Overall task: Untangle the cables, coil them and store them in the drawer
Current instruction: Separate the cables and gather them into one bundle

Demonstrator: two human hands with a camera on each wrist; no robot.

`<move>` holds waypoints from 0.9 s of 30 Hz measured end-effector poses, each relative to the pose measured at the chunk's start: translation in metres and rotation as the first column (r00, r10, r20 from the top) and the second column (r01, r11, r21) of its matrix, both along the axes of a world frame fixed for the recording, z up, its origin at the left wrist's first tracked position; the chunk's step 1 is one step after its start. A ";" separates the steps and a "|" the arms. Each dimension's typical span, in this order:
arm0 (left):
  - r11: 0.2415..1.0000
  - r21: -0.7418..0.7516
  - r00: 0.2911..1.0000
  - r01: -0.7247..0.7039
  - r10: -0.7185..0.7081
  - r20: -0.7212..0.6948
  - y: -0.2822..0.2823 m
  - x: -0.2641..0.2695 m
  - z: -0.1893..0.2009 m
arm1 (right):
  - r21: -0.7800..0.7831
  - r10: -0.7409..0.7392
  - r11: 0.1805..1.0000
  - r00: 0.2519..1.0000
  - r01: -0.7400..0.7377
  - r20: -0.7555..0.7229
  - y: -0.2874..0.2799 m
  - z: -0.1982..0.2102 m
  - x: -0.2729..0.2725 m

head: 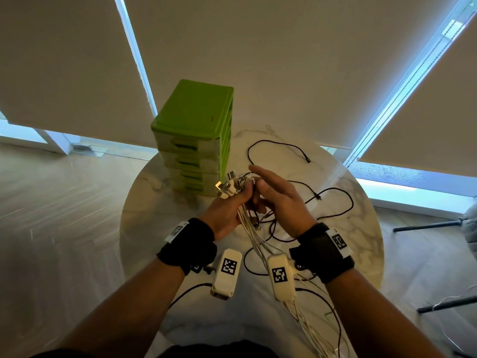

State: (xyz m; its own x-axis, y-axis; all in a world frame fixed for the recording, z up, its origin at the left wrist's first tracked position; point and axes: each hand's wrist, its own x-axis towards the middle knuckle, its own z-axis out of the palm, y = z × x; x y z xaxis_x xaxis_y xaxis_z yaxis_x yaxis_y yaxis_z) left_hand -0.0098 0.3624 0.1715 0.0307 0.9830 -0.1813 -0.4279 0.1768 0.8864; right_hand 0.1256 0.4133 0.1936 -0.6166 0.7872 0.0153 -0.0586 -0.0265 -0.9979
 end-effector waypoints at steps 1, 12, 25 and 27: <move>1.000 0.000 0.999 -0.003 0.003 0.036 0.001 0.001 -0.001 | 0.017 0.018 1.000 0.999 -0.018 0.035 0.001 0.001 0.000; 0.997 -0.054 0.965 0.048 -0.032 0.262 0.008 0.001 -0.001 | 0.166 -0.021 0.986 0.988 -0.005 0.155 0.014 0.022 -0.014; 0.990 -0.122 0.991 0.076 -0.062 0.116 0.004 0.002 0.009 | 0.264 0.129 0.939 0.935 -0.223 0.330 0.019 0.033 -0.026; 0.991 -0.122 0.997 0.050 -0.043 0.065 0.005 0.003 0.009 | 0.303 0.151 0.913 0.917 -0.272 0.369 0.016 0.033 -0.030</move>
